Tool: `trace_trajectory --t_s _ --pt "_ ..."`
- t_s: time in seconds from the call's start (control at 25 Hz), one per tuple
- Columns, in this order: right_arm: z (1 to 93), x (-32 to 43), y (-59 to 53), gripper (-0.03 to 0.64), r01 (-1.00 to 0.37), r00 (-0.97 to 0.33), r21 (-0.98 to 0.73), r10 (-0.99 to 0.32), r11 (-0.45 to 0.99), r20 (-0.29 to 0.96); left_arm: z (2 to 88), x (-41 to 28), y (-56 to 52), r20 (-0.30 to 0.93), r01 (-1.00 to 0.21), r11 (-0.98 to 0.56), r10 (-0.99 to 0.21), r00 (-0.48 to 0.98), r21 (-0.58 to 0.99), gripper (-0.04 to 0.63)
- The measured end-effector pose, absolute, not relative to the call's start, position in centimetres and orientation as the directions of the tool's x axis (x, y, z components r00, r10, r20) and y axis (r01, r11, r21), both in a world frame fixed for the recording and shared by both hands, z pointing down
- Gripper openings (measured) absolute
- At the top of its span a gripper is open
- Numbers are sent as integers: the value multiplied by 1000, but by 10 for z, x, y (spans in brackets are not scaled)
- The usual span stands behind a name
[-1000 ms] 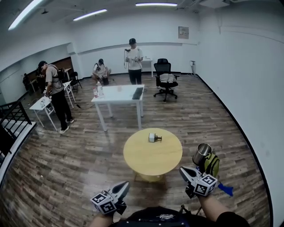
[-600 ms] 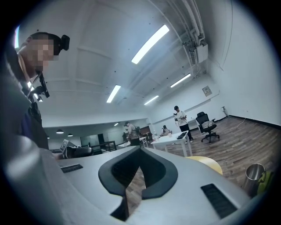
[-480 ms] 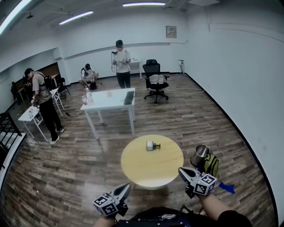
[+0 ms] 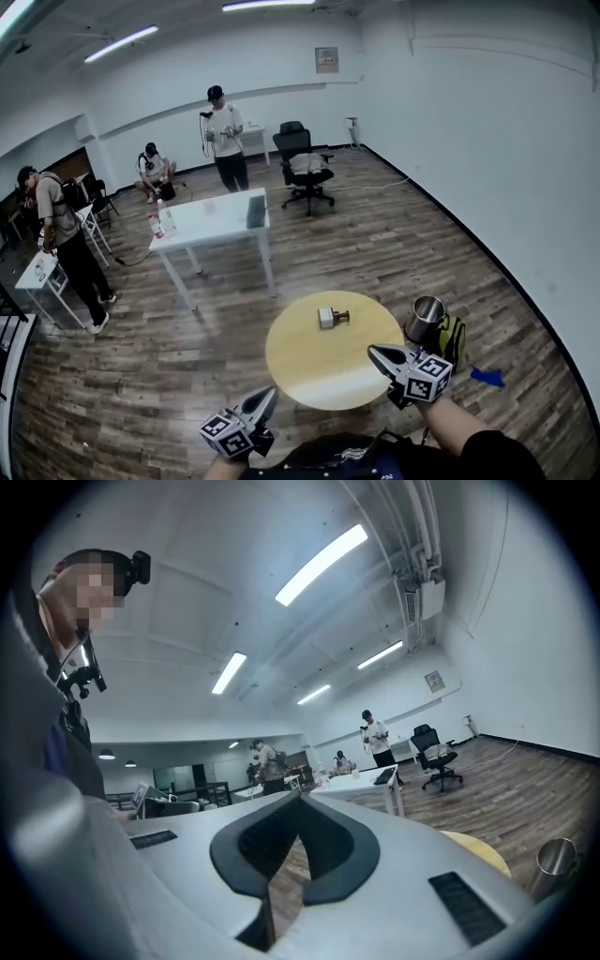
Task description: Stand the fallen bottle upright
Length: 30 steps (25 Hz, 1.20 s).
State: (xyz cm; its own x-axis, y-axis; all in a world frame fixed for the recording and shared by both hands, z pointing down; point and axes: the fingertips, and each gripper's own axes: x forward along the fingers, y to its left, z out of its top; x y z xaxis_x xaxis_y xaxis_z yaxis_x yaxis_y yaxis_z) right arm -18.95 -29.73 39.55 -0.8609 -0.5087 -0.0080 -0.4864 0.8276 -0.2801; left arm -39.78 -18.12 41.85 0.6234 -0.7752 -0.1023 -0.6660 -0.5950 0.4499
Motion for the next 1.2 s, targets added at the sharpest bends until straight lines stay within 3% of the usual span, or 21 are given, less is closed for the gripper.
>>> trace_trajectory --t_s 0.4,1.0,1.2 --pt "407 -211 -382 5 -449 -881 -299 -473 842 -9 435 -425 -248 -61 -704 -525 -819 570 479 11" --pt "411 -92 -599 5 -310 -940 -277 -337 910 -54 420 -265 -440 -57 -766 -457 -872 486 453 10" --pt "428 -80 -638 5 -309 -938 -308 -342 900 -57 432 -245 -479 -4 -766 -460 -858 514 449 10"
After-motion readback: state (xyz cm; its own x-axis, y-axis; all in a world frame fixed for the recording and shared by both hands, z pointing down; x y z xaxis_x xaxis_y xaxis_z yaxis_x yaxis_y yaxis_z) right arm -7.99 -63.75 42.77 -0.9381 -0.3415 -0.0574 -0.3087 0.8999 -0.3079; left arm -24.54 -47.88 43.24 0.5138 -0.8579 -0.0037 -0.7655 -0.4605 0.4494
